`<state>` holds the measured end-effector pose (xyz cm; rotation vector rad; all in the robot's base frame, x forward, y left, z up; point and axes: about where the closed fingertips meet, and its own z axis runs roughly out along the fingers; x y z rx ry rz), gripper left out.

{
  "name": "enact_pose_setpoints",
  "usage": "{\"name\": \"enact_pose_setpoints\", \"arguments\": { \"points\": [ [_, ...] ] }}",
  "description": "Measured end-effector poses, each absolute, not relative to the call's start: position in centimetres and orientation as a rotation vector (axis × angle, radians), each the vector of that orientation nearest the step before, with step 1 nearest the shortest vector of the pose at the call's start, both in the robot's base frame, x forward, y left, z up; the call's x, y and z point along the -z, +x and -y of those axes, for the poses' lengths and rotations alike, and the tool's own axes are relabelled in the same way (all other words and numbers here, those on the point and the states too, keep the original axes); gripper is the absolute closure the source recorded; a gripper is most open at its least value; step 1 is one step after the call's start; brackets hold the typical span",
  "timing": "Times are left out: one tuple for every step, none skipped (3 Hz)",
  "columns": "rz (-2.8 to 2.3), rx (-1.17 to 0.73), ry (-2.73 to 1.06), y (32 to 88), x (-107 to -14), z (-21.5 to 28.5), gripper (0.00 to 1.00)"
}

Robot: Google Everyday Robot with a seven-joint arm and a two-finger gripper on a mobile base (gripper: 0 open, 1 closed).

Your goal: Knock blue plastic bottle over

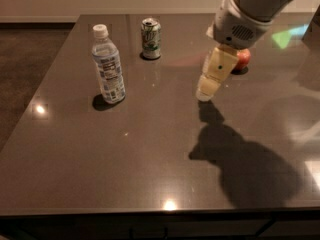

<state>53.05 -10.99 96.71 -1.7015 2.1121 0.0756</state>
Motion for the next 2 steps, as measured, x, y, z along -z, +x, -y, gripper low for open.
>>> {"name": "enact_pose_setpoints", "arguments": {
  "points": [
    [-2.063,-0.140,-1.672,55.3,-95.5,6.5,0.00],
    [-2.028,-0.166,-1.668,56.3,-94.7,3.6,0.00]
  ]
}}
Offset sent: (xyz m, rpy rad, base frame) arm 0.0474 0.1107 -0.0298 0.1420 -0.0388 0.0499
